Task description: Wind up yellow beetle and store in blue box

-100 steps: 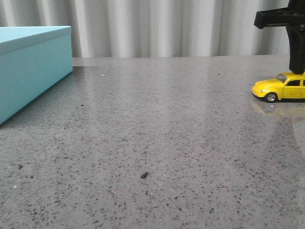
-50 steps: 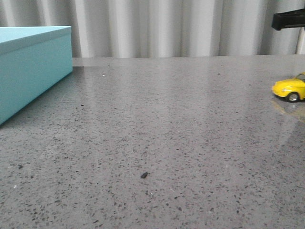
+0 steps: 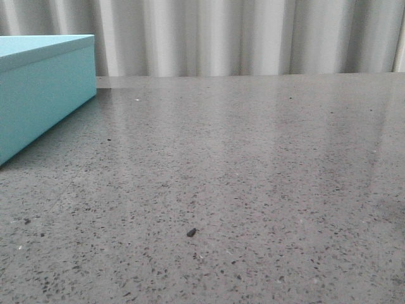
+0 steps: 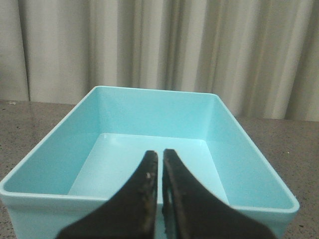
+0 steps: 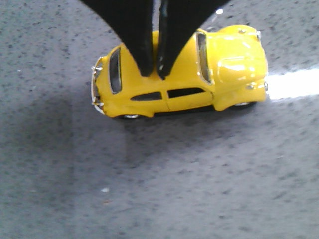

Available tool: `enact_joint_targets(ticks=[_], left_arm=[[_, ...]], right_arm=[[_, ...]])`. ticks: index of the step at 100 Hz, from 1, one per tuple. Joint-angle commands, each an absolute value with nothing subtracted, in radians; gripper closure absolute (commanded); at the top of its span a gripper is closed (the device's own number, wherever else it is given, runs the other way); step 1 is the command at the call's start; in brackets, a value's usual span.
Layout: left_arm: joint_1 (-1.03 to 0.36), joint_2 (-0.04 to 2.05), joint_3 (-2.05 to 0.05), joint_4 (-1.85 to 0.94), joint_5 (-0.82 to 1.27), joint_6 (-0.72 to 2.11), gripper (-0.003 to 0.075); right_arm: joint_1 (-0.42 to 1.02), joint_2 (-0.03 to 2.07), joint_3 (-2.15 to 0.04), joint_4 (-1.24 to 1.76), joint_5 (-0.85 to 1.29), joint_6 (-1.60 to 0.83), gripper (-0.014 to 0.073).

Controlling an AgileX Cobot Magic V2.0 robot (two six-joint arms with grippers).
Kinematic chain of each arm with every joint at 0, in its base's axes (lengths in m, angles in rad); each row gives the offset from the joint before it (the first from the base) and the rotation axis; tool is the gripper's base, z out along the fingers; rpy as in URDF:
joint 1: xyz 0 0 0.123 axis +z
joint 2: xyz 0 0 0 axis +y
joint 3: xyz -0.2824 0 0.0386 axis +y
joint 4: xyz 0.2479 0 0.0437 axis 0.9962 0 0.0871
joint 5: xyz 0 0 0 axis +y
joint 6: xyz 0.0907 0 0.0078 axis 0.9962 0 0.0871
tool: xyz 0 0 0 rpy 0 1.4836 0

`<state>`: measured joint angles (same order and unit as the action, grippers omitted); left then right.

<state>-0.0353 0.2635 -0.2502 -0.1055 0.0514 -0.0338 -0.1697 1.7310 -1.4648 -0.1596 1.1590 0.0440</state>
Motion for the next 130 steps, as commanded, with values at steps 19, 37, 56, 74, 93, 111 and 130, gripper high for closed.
enact_joint_targets(ticks=[19,37,56,74,93,111,130], left_arm=[[-0.034,0.281,-0.286,-0.112,-0.027,-0.043,0.0741],[-0.034,0.281,-0.286,-0.112,-0.027,-0.043,0.0741],[-0.034,0.281,-0.286,-0.112,-0.027,-0.043,0.0741],[-0.034,0.281,-0.286,-0.112,-0.027,-0.043,0.0741],[-0.034,0.281,-0.286,-0.112,-0.027,-0.043,0.0741],[-0.034,0.281,-0.286,-0.112,-0.029,-0.043,0.0741],[-0.034,0.281,-0.286,-0.112,-0.029,-0.043,0.0741]], right_arm=[[-0.201,1.723,-1.473,-0.182,1.157,0.044,0.0655],[-0.169,1.640,-1.549,-0.122,1.157,0.044,0.0655],[-0.110,1.512,-1.640,-0.094,1.141,0.044,0.0655],[-0.078,1.459,-1.658,-0.074,1.149,0.044,0.0655],[-0.068,1.438,-1.658,-0.057,1.173,0.044,0.0655],[-0.052,1.413,-1.658,-0.021,1.142,0.044,0.0655],[0.011,1.381,-1.658,-0.019,1.093,0.036,0.0655]])
